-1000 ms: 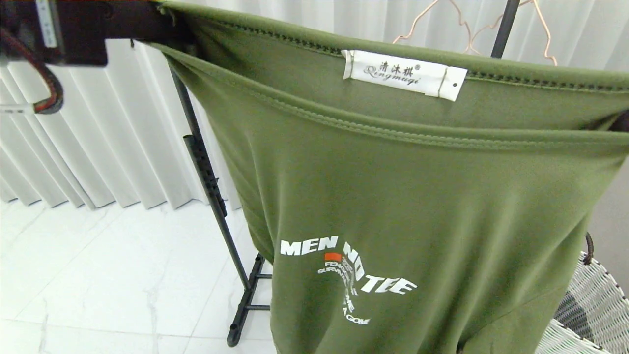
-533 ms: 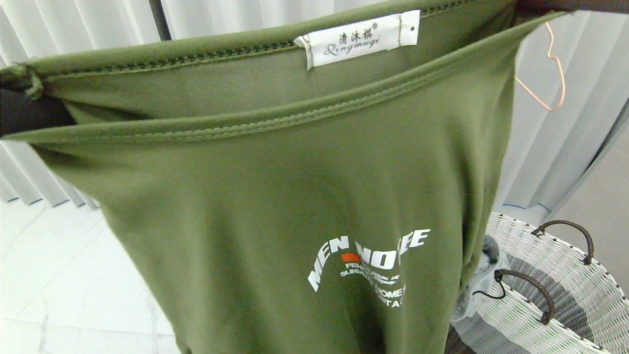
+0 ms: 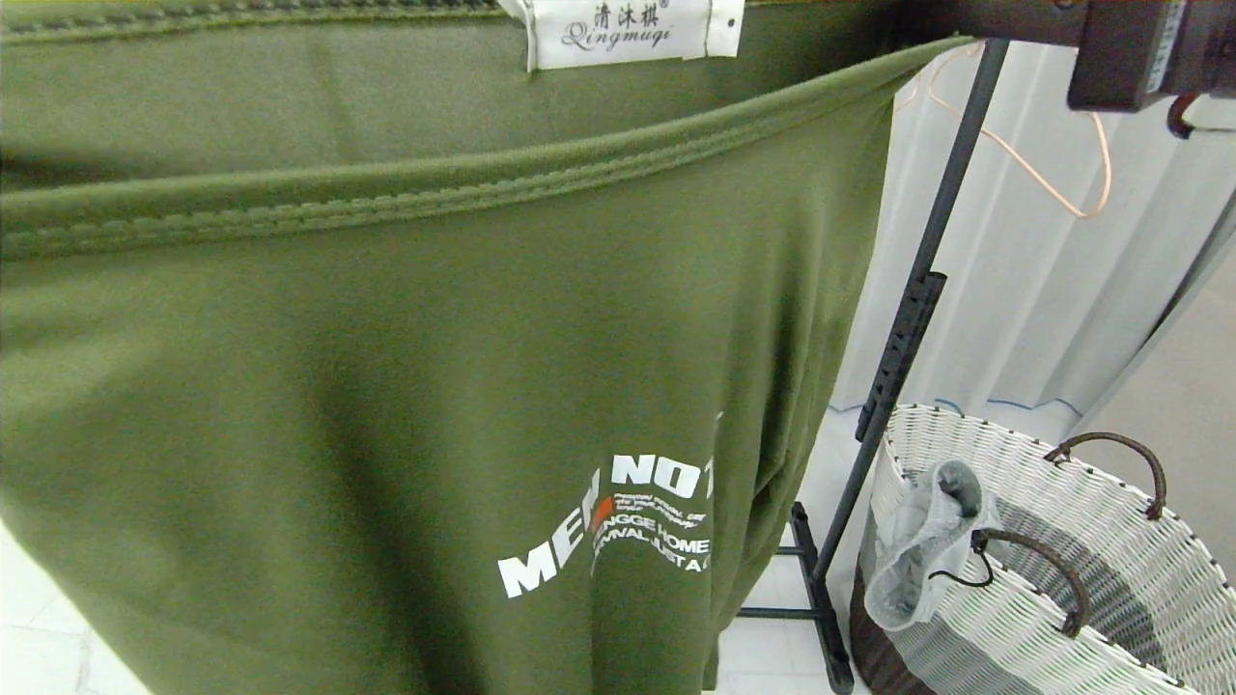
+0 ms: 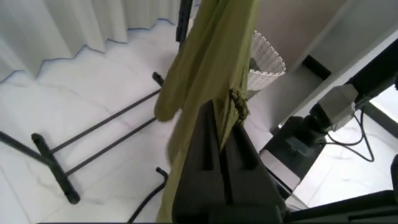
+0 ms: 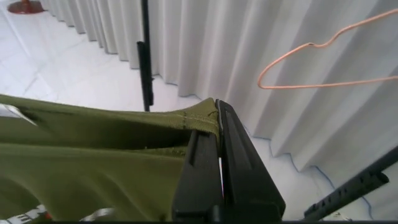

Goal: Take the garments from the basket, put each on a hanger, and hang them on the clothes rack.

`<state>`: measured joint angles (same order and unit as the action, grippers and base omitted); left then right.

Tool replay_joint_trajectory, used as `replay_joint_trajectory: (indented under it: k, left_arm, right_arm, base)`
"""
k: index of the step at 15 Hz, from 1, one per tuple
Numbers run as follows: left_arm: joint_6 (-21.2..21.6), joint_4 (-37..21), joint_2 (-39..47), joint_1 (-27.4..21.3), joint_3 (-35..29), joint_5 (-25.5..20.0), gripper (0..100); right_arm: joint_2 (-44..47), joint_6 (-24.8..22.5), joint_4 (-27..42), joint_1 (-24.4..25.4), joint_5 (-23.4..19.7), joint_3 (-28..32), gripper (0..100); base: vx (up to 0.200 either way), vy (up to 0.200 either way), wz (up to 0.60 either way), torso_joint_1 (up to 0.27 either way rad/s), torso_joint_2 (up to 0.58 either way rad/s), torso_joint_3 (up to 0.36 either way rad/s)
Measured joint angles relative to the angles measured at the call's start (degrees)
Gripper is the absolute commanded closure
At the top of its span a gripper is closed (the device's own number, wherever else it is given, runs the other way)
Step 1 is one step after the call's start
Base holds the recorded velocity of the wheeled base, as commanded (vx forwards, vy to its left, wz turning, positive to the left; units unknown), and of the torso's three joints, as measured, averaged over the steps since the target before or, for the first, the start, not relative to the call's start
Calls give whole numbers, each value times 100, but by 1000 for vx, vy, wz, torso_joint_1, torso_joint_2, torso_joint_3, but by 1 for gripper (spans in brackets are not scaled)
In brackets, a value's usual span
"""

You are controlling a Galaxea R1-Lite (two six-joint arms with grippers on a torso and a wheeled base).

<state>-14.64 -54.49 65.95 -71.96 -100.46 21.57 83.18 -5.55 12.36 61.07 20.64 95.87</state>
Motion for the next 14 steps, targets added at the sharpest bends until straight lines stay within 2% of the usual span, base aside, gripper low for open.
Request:
replay_joint_trajectory:
  k: [2, 4, 6, 8, 10, 14]
  left_arm:
    - [68, 16, 22, 197, -11, 194, 100]
    - [338, 49, 108, 564, -45, 205, 100]
    - [553, 411, 265, 973, -4, 202, 100]
    - [594, 809, 414, 1296, 190, 200, 100]
    - [597, 958, 524, 1486, 400, 183, 100]
    - [606, 1119, 601, 1549, 466, 165, 100]
  right_arm:
    - [-117, -6, 458, -72, 200, 0, 100]
    - [-324, -2, 775, -107, 290, 2, 100]
    - [-584, 33, 1057, -138, 319, -129, 100]
    - [-831, 44, 1120, -173, 334, -458, 100]
    - [-1044, 46, 1118, -197, 330, -806, 100]
    - [-1141, 13, 1033, -195, 339, -887, 100]
  base:
    - [0, 0, 0, 0, 0, 0]
    - [0, 0, 0, 0, 0, 0]
    - [0, 0, 0, 0, 0, 0]
    - [0, 0, 0, 0, 0, 0]
    - [0, 0, 0, 0, 0, 0]
    - [0, 0, 0, 0, 0, 0]
